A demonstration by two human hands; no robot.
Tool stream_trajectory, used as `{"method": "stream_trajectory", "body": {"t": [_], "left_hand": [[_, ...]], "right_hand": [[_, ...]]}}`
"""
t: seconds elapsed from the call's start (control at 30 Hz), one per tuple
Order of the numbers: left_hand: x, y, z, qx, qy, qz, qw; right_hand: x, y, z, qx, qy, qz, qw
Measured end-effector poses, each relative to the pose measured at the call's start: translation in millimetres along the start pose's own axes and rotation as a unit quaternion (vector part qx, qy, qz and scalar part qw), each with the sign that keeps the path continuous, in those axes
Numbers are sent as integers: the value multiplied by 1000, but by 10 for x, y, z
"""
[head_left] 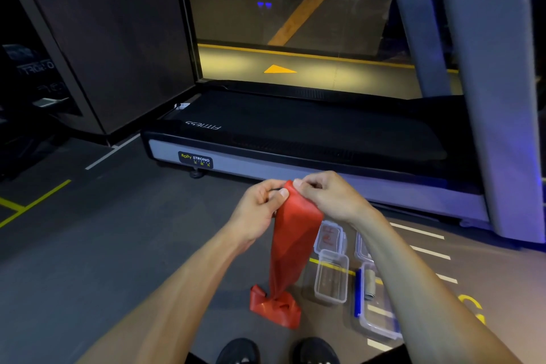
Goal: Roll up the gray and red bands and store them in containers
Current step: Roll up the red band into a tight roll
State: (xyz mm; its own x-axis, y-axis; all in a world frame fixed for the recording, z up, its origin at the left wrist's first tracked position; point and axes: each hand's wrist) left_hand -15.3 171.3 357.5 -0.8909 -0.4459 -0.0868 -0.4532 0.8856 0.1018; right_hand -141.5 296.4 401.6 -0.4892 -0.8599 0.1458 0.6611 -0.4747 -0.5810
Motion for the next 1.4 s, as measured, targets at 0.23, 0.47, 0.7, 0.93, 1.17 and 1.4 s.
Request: {"method": "stream_trajectory", "body": {"t": [0.23, 0.47, 0.7, 0.93, 1.17, 1.4], "left_hand": [[-18, 5, -19, -45, -25, -5, 999], [-67, 17, -57, -56, -42, 39, 997], [-46, -38, -11, 14, -10, 40, 999], [-3, -108, -15, -8, -42, 45, 998], [-56, -115, -53, -13, -42, 55, 997], [-52, -121, -29, -13, -55, 12, 998]], "right_hand": [[-4, -26, 43, -33, -52, -23, 998], [-5, -26, 58, -91, -54, -43, 993], [-2, -87, 33, -98, -37, -55, 993], [-12, -41, 84, -50, -45, -32, 997], [-22, -21, 78, -54, -57, 20, 997], [-24, 34, 32, 11, -5, 28, 1000]]}}
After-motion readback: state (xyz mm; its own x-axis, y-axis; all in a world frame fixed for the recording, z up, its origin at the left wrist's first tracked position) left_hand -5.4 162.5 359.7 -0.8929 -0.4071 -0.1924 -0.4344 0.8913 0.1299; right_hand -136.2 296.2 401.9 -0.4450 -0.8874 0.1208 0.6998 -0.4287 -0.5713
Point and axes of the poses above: each hand's wrist, its own x-axis towards the middle knuckle, its own y-axis out of the palm, z = x × y, and after that the axes turned 10 degrees about -y, right-handed
